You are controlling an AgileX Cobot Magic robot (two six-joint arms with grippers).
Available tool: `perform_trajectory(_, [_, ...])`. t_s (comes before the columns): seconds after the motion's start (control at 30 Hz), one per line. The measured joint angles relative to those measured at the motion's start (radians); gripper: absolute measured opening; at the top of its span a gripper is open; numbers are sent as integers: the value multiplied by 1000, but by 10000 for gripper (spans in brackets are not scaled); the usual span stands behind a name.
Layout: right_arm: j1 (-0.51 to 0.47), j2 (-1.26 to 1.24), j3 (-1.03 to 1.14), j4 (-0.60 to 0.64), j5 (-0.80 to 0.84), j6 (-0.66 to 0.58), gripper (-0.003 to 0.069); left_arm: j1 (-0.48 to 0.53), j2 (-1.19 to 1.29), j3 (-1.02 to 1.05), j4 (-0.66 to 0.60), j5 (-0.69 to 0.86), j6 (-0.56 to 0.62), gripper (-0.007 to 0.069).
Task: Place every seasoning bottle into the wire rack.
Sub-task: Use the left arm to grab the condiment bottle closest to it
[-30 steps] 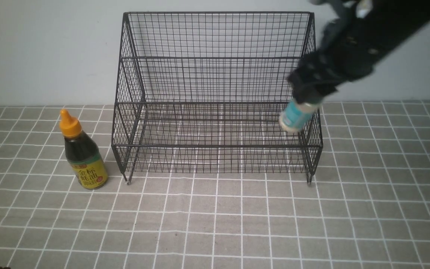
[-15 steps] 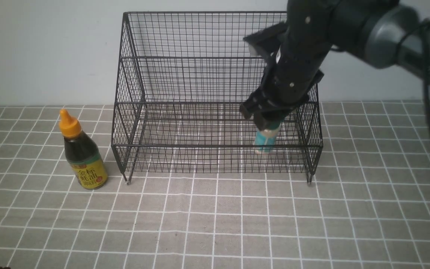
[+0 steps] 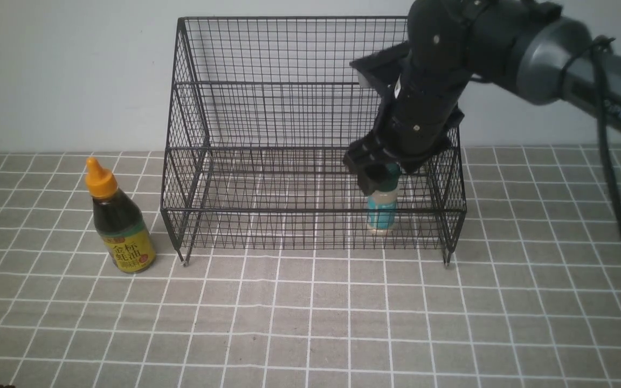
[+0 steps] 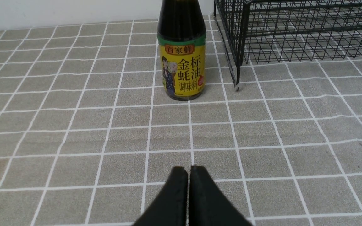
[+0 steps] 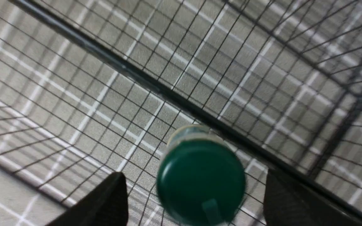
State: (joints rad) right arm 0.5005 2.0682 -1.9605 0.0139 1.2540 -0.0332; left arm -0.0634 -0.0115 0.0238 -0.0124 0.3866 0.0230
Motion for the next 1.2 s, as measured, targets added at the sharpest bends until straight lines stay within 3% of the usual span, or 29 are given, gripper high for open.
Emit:
perform_trajectory(0.17, [0, -178, 0, 0, 0, 6, 394, 0, 0, 0, 0, 0, 0, -10])
perform_trajectory(0.2, [0, -265, 0, 0, 0, 10, 302, 0, 0, 0, 0, 0, 0, -10])
perform_trajectory(0.27, [0, -384, 0, 1, 2, 12, 186, 0, 0, 0, 0, 0, 0, -10])
perform_trajectory(0.4, [0, -613, 35, -1, 2, 13, 24, 0, 0, 0, 0, 0, 0, -10])
perform_trajectory(0.53, [0, -861, 179, -4, -41, 14, -9, 0, 0, 0, 0, 0, 0, -10])
perform_trajectory(0.63, [0, -1209, 493, -5, -278, 22, -12, 0, 0, 0, 0, 0, 0, -10])
perform_trajectory(0.7, [0, -1305, 596, -5, -363, 23, -12, 0, 0, 0, 2, 0, 0, -10])
perform_trajectory(0.77, [0, -1535, 873, -14, -618, 33, -12, 0, 0, 3, 12, -19, -3, -10])
perform_trajectory(0.83, [0, -1645, 996, -14, -735, 33, -12, 0, 0, 4, -4, -44, -14, -10])
perform_trajectory(0.9, [0, -1852, 1203, -38, -927, 39, -12, 0, 0, 5, -76, -124, -64, -10])
perform_trajectory(0.97, [0, -1996, 1309, -48, -1014, 49, -12, 0, 0, 5, -144, -210, -118, -10])
perform_trajectory(1.2, [0, -2090, 1406, -95, -1083, 55, -11, 0, 0, 5, -235, -567, -146, -10])
